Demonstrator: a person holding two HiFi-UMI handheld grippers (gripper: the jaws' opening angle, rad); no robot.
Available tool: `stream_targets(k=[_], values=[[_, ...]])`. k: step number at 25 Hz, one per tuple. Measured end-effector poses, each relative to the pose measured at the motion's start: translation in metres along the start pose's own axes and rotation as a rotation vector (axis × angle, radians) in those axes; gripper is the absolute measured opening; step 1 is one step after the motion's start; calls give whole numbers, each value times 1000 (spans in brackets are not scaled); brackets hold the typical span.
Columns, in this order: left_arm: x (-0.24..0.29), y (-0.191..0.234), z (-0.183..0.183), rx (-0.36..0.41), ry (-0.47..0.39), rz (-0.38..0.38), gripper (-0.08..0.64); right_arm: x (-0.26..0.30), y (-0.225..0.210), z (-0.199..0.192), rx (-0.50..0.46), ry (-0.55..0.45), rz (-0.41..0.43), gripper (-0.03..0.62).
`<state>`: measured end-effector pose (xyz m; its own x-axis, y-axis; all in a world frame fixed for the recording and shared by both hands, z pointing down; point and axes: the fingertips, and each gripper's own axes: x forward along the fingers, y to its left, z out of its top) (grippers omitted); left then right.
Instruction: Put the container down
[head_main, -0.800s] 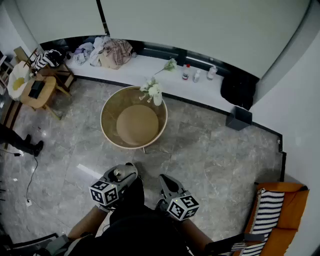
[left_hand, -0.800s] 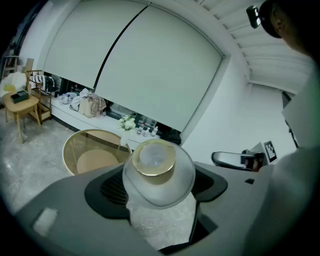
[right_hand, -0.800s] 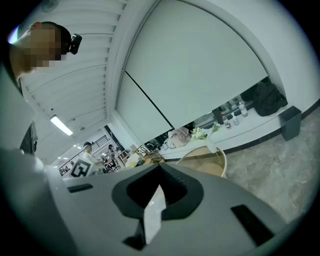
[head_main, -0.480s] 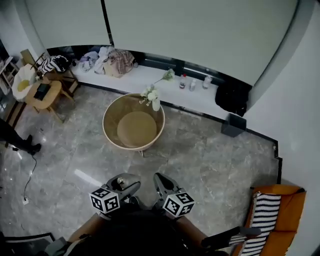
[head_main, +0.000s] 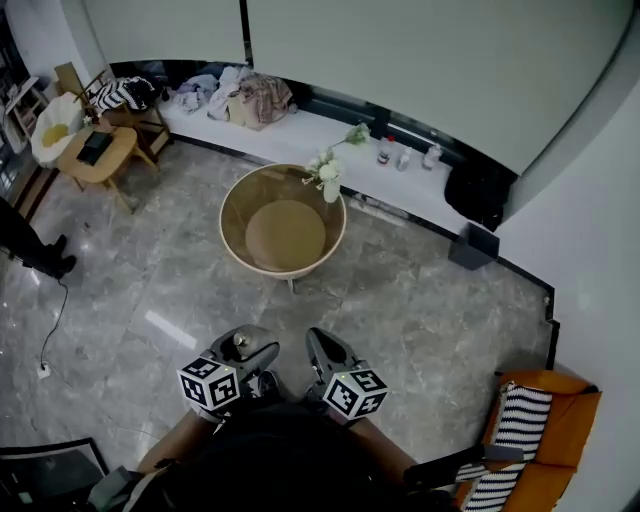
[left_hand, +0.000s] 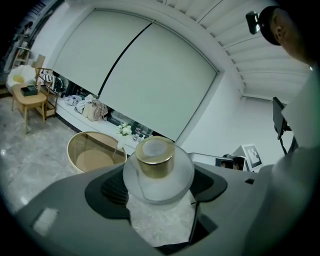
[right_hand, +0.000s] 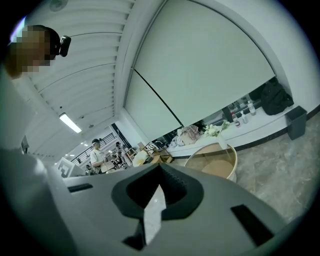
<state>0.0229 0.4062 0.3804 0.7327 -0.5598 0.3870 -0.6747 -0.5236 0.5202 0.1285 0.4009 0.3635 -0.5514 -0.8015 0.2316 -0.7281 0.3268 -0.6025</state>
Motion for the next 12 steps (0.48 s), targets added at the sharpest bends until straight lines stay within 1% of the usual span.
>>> stream_targets(k=[4,12], values=[[-13,10,9,7,-36,-10,348,8,15,2,-30,-23,-6,6],[-28,28,31,26,-75,-57,348,26,37,10,-61,-63,-36,6]])
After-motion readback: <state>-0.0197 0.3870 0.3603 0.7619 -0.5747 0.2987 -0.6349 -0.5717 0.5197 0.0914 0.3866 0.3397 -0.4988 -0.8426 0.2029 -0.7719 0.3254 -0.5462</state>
